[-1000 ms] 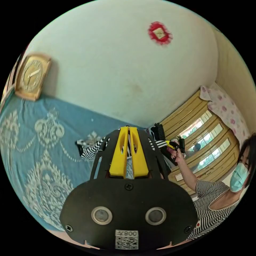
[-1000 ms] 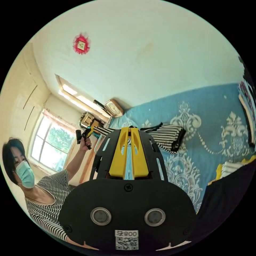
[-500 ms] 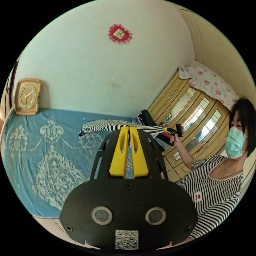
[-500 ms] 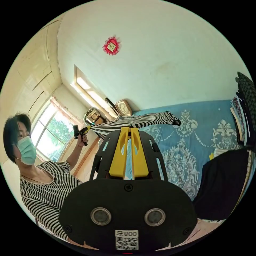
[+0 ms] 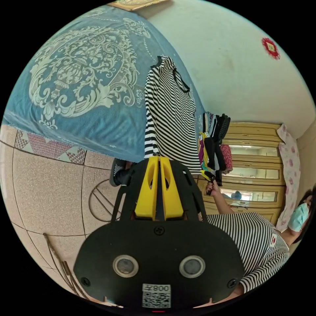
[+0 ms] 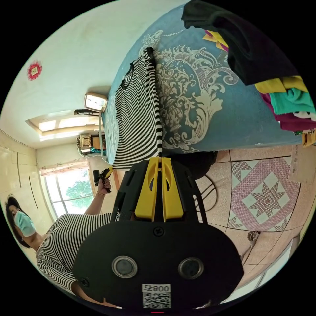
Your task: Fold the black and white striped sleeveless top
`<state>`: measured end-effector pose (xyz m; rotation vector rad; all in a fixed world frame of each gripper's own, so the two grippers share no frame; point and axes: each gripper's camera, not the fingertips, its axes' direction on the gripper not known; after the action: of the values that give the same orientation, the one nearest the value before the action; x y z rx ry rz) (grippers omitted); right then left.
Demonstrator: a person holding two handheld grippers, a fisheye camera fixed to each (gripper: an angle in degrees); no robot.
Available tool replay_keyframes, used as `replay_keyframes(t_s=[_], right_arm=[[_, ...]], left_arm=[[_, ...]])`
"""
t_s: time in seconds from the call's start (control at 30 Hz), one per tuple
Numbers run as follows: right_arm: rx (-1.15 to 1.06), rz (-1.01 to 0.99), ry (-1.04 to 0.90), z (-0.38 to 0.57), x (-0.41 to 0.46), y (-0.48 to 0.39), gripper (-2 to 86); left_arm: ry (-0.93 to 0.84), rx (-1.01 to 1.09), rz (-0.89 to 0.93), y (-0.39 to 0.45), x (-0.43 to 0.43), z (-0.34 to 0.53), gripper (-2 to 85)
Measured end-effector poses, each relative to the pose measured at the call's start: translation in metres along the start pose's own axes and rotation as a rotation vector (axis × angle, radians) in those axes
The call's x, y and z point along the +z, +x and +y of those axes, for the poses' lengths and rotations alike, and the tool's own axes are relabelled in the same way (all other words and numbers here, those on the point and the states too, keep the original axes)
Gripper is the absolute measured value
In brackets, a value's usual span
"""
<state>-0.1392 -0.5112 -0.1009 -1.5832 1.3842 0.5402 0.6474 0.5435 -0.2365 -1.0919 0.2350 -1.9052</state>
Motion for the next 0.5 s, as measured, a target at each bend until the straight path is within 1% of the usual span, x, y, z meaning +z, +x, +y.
replay_keyframes(t_s=[0.27, 0.5], right_arm=[[0.035, 0.03, -0.034, -0.024, 0.028, 0.024, 1.2], [0.068, 0.028, -0.043, -0.037, 0.056, 0.043, 1.4]], left_arm=[[-0.062, -0.029, -0.082, 0.006, 0.024, -0.017, 0.8], [-0.072, -0.026, -0.102, 0.012, 0.038, -0.028, 1.8]])
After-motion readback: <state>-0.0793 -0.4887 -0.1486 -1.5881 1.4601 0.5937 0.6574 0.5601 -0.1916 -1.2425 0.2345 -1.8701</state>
